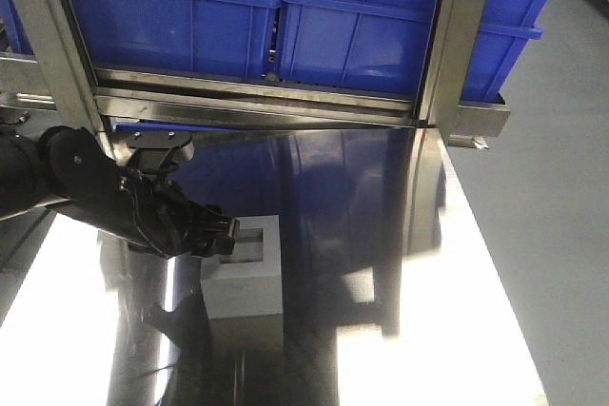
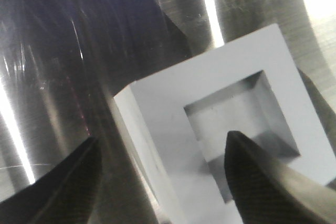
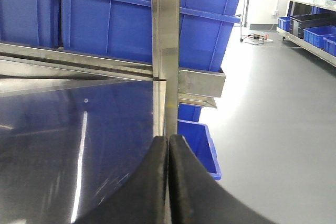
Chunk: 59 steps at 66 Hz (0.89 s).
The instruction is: Sort gray base to blue bin
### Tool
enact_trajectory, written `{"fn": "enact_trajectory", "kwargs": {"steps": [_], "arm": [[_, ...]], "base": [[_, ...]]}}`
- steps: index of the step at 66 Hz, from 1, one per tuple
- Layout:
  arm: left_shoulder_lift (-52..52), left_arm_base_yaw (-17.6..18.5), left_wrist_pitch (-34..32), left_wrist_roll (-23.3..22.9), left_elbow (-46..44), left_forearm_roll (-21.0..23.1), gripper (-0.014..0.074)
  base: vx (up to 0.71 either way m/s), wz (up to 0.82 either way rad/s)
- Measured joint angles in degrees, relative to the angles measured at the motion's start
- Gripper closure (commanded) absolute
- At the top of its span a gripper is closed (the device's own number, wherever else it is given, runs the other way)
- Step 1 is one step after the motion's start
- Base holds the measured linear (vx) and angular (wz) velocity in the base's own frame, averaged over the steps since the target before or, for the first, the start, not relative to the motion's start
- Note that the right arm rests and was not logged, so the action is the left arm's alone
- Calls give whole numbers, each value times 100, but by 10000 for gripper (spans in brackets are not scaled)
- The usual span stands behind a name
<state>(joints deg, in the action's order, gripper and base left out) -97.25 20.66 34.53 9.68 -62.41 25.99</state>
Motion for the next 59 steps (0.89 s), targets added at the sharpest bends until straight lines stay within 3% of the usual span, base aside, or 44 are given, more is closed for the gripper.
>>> {"fn": "enact_trajectory", "kwargs": {"steps": [8, 17, 44, 59], "arm": [[-105, 0, -46, -34, 0, 22, 123], [-206, 0, -67, -51, -4, 51, 199], [-233, 10, -228, -50, -66, 85, 606], [-233, 10, -241, -46, -66, 44, 602]], "base": [[0, 0], [0, 0], [0, 0], [0, 0]]}}
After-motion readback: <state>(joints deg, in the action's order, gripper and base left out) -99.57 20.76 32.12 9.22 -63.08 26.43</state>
